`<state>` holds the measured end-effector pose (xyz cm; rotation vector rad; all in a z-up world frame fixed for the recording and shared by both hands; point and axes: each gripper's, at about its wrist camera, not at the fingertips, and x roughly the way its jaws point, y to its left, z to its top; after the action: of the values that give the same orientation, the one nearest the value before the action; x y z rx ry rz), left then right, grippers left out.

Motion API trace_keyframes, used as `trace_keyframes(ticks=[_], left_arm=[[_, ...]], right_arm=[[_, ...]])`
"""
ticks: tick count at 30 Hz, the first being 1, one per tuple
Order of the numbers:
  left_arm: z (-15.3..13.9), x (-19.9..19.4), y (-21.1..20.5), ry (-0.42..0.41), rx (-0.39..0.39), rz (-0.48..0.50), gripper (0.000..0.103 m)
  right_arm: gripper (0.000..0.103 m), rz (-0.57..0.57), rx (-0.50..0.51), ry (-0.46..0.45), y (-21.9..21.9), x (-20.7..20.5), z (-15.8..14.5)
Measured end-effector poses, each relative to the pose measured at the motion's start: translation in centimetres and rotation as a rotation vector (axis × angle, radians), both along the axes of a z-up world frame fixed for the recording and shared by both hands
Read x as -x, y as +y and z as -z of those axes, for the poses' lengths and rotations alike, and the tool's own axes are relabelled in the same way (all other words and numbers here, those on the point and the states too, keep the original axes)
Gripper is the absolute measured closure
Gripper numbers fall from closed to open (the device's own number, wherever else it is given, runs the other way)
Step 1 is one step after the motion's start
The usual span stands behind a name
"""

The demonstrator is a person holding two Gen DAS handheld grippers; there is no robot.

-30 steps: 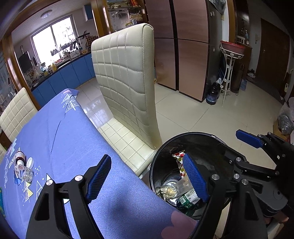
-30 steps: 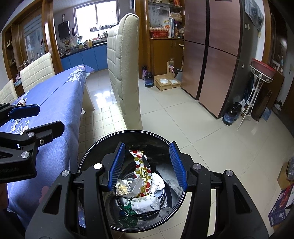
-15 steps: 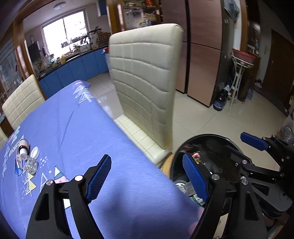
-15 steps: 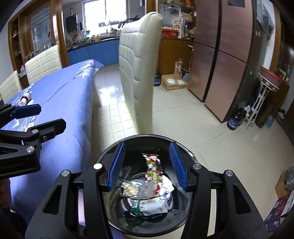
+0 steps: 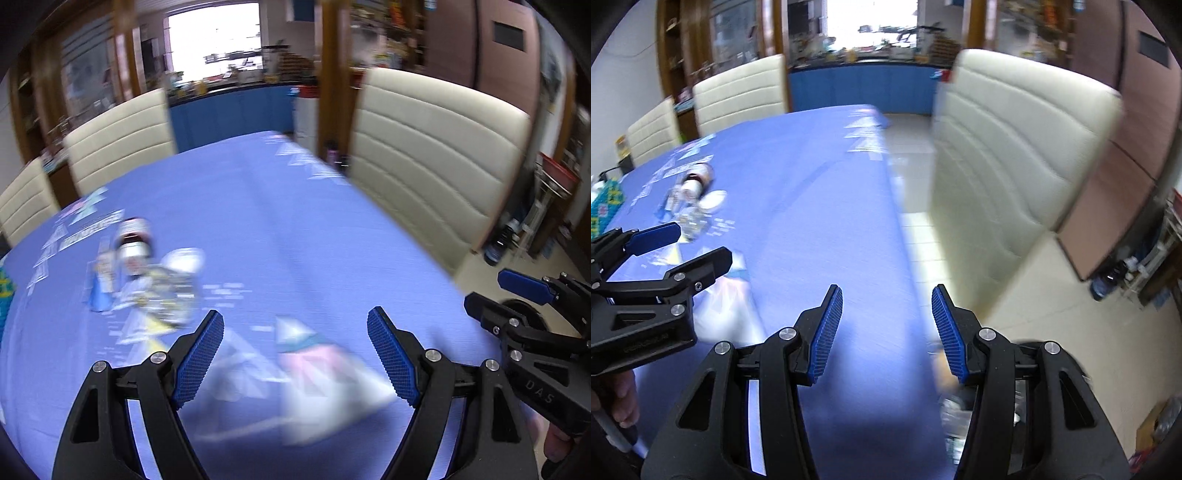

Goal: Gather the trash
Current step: 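Move both tools back over the table toward the bottle and blue box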

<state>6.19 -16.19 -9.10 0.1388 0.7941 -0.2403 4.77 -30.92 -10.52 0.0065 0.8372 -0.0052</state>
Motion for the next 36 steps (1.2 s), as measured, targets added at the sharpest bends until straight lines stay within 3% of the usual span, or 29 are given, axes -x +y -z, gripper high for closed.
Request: trace_keyframes(ticks=[7, 10, 14, 20, 22, 26, 28, 30, 33, 36], left_arm=[[0.3, -4.5, 11.1, 0.0, -0.054, -0.19, 0.025], [1.0, -6.5, 14.9, 0.023, -0.042, -0.242, 0.025], [2.2, -8.8, 17.9, 0.059, -0.012, -0.249, 0.025], [3.6, -10.9, 18.7, 0.112, 0.052, -0.201, 0.025], [4.0, -11.4, 18.4, 0.125, 0.054, -0.19, 0.025], [4.7, -12.3, 17.9, 0.142, 0.041, -0.186, 0.025], [4.9, -12.2, 18.1, 0.136, 0.034, -0.198, 0.041], [4.7, -11.9, 18.2, 0.122, 0.01, -0.212, 0.07], [4.3, -11.5, 19.4, 0.138, 0.065, -0.227, 0.072], [3.8, -10.7, 19.8, 0.12, 0.067, -0.244, 0.072]], right_arm=[[0.05, -0.16, -0.016, 0.041, 10.3, -6.0, 0.2], [0.05, -0.229, -0.005, 0.037, 14.1, -8.0, 0.4], [0.05, -0.286, 0.025, 0.035, 17.3, -10.6, 1.2], [0.044, -0.303, 0.019, 0.064, 19.2, -13.2, 2.5], [0.066, -0.314, 0.033, 0.063, 19.9, -13.4, 2.7], [0.076, -0.361, 0.041, 0.073, 20.7, -13.5, 3.0], [0.089, -0.373, 0.038, 0.061, 20.8, -13.1, 2.8], [0.096, -0.386, 0.03, 0.053, 20.9, -12.6, 2.6], [0.096, -0.413, 0.032, 0.031, 21.1, -11.7, 2.0], [0.096, -0.426, 0.025, 0.014, 21.1, -10.9, 1.3]])
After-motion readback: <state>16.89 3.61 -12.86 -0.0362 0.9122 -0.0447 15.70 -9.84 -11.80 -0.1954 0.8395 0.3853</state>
